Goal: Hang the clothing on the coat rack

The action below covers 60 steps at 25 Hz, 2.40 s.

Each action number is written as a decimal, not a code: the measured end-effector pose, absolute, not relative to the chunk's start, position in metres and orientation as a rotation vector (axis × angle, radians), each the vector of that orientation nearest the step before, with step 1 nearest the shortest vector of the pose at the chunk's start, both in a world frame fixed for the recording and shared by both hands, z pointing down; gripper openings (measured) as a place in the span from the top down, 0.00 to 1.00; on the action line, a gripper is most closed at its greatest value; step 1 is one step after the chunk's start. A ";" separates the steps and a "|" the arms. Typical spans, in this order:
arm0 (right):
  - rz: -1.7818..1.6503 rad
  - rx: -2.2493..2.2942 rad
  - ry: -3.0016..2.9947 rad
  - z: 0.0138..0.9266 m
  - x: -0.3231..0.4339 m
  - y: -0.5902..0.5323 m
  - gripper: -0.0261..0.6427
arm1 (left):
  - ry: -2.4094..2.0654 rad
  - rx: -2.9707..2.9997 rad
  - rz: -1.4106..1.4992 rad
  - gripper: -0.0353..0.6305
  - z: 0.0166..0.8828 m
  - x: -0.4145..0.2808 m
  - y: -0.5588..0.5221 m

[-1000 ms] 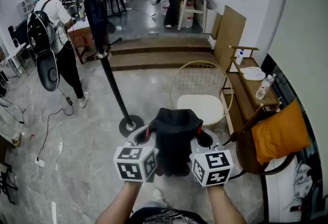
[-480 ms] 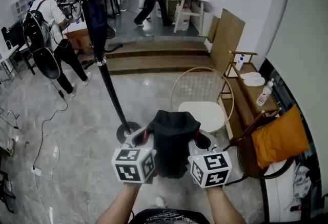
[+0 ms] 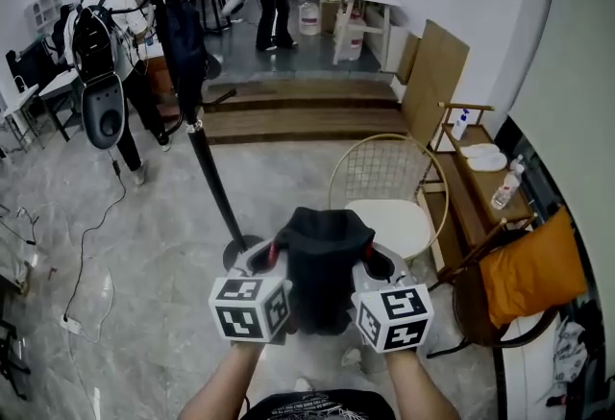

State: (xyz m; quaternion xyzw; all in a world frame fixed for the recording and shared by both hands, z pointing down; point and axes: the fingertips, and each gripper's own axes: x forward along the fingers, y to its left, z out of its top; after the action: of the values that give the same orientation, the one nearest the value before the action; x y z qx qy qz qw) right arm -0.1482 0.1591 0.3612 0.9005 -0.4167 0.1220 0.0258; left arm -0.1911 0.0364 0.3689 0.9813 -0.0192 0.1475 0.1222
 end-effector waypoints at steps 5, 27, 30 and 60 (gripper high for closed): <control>0.372 2.771 -1.339 0.366 -0.119 0.149 0.94 | -0.098 2.869 0.435 0.91 0.373 -0.163 0.028; 0.364 2.628 -1.658 0.359 0.029 0.098 0.94 | -0.411 2.854 0.401 0.91 0.366 -0.041 -0.009; 0.371 2.593 -1.711 0.361 0.042 0.088 0.94 | -0.475 2.846 0.399 0.91 0.368 -0.031 -0.017; 0.283 2.382 -1.941 0.350 0.108 -0.022 0.94 | -0.753 2.776 0.309 0.91 0.358 0.013 -0.109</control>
State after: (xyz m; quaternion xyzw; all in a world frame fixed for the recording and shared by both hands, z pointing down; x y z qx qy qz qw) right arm 0.1078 -0.0216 0.3501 0.7716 -0.6288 0.0916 0.0281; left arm 0.0131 -0.1088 0.3583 0.9522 -0.2584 0.1061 0.1238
